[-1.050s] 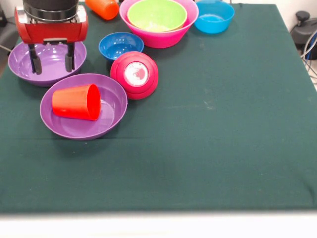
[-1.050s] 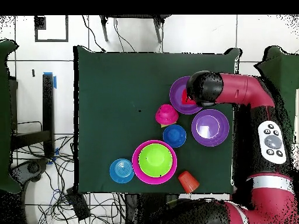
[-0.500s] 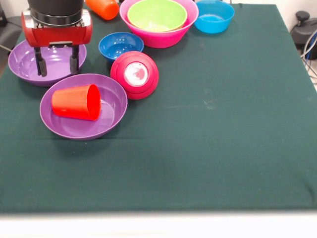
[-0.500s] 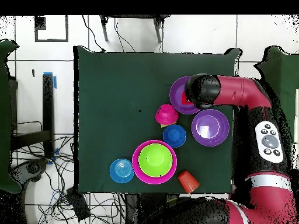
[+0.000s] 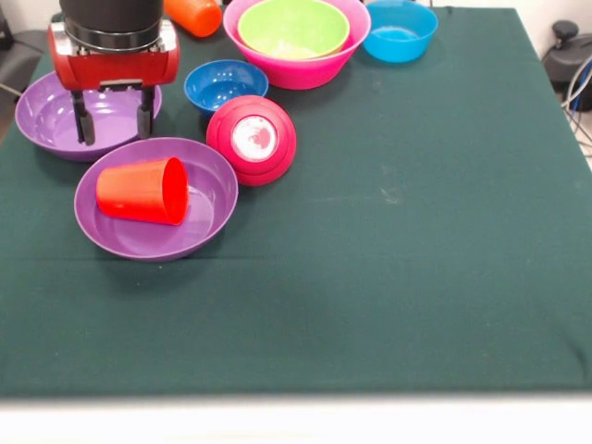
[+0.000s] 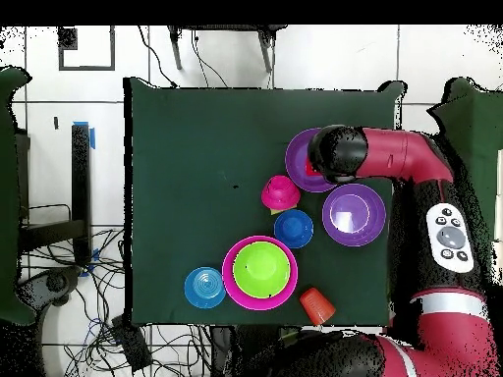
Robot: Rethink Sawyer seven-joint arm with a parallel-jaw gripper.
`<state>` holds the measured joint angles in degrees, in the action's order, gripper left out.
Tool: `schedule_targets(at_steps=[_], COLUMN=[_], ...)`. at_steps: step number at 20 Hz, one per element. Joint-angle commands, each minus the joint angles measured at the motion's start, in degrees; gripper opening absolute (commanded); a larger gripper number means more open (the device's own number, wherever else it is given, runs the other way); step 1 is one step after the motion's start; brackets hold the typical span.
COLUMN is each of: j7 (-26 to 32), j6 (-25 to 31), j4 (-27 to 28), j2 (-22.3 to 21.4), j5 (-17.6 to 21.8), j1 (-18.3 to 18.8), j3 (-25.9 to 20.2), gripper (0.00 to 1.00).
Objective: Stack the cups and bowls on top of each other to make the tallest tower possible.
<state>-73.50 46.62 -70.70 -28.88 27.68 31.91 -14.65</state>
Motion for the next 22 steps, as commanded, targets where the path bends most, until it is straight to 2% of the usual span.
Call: schedule_targets(at_steps=[1,4,17,19,22], j7=[8.0,9.4,9.6,9.3,9.7], j6=[-5.2,-2.7,-2.0,-2.6,-2.0], j4=[-4.8,-3.2,0.2,-0.9,1.0], j2=[5.9,6.7,9.1,8.5,9.9], j5=[3.5,2.2,2.9,3.1,3.3], j1=[-0.2,0.8,1.5,1.7,1.7], j3=[-6.0,-6.7,-7.8,-7.8,-8.0], gripper=[1.00,1.00,1.00,1.00,1.00])
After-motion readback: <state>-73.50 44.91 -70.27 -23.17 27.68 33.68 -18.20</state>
